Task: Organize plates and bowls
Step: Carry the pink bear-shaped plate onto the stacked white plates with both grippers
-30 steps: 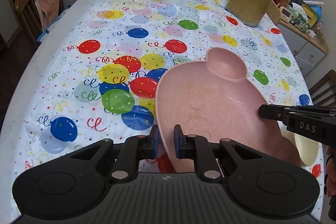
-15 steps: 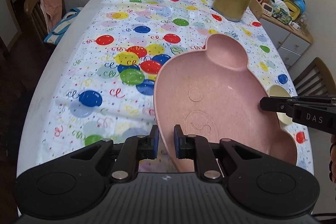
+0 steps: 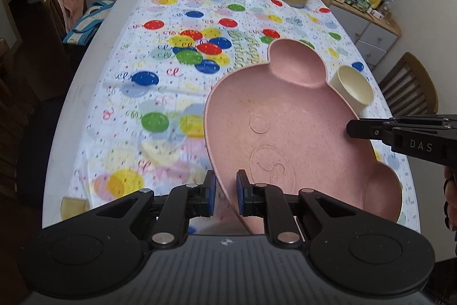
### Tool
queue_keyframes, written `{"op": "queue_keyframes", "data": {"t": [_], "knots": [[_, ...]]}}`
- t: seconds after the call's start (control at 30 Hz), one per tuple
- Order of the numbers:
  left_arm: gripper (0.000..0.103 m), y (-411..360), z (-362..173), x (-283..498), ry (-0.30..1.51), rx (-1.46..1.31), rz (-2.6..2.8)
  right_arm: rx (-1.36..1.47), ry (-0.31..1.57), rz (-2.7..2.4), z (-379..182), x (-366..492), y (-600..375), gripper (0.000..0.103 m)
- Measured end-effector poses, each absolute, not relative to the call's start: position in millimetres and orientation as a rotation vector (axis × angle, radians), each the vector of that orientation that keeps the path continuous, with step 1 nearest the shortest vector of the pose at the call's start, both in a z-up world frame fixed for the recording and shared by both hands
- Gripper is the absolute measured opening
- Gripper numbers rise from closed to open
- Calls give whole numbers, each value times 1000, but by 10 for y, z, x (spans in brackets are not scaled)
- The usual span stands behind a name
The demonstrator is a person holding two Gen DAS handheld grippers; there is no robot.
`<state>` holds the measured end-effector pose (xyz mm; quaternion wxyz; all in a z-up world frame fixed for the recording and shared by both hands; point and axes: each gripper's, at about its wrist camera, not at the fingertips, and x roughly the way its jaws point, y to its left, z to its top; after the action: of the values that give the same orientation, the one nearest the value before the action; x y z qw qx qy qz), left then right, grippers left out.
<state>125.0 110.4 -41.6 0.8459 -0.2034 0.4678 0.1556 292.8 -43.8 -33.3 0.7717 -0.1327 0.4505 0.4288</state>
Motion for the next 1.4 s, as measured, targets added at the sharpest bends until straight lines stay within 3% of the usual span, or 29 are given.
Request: {"op": "queue_keyframes", "data": {"t": [0.63, 1.4], "knots": [[14, 889, -791, 287, 1059, -432, 275, -276, 1037, 866, -686, 1766, -734, 4], [14, 789, -1273, 189, 1103, -458, 268, -264, 1048, 800, -1180, 1498, -849, 5]]}}
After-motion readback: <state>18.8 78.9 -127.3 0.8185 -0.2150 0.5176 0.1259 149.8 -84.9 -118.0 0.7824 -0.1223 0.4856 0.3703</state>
